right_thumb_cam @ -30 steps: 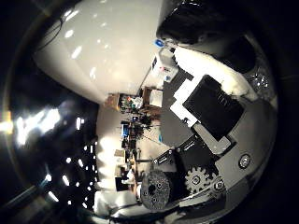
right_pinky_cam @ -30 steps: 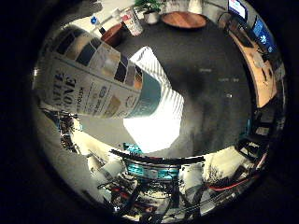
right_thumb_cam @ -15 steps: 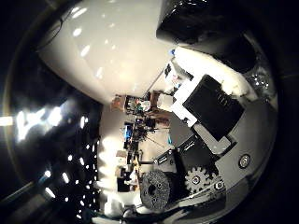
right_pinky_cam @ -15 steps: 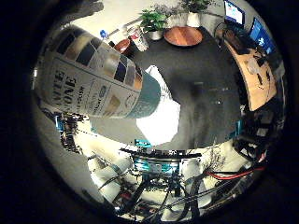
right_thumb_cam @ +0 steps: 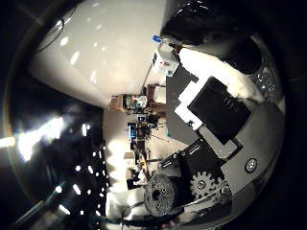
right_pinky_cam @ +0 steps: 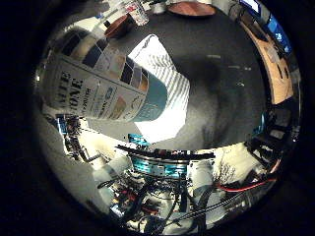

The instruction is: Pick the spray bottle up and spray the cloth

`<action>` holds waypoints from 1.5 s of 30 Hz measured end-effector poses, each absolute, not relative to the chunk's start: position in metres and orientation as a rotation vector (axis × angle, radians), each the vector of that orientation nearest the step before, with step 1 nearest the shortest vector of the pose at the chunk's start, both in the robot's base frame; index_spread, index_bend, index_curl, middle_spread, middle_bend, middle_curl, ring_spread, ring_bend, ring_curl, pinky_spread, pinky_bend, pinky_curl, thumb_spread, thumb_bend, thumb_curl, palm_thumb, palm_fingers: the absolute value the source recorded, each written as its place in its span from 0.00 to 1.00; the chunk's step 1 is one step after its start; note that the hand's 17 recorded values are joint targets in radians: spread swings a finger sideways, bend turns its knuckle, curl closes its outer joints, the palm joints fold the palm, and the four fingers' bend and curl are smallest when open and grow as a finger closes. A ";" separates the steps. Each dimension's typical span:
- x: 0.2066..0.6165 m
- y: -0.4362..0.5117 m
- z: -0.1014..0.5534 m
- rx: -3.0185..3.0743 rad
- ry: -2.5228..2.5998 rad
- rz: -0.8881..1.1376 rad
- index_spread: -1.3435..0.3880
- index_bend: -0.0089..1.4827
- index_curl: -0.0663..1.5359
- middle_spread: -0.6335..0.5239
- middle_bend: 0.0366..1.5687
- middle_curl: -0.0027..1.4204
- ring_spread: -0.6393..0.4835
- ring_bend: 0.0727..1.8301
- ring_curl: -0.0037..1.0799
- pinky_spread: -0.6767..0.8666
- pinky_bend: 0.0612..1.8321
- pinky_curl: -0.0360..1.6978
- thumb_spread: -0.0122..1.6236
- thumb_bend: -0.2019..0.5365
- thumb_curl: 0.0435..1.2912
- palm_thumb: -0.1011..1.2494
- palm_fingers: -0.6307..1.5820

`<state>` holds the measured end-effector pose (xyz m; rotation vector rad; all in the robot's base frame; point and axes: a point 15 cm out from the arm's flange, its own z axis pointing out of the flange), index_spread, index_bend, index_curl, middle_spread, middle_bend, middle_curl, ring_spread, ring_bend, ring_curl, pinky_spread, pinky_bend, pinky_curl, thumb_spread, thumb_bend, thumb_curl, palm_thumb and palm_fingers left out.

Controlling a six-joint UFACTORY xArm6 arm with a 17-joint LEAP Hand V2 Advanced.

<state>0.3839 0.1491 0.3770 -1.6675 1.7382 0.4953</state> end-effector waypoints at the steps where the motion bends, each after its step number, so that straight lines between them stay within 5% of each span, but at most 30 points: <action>1: 0.387 0.149 0.380 -1.662 1.737 0.489 0.43 0.17 0.46 0.21 0.38 0.39 0.17 0.52 0.30 0.31 0.45 0.01 0.58 0.25 0.34 0.95 0.77; 12: 0.426 0.181 0.447 -1.676 1.600 0.418 0.42 0.18 0.46 0.22 0.38 0.39 0.16 0.52 0.30 0.30 0.44 0.01 0.58 0.25 0.34 0.94 0.77; 24: 0.462 0.277 0.458 -1.649 1.418 0.556 0.42 0.18 0.46 0.20 0.38 0.39 0.15 0.51 0.30 0.29 0.45 0.01 0.59 0.25 0.34 0.93 0.77; 45: 0.421 0.477 0.429 -1.764 1.125 0.822 0.42 0.18 0.46 0.18 0.38 0.38 0.14 0.51 0.30 0.28 0.45 0.01 0.60 0.25 0.33 0.92 0.77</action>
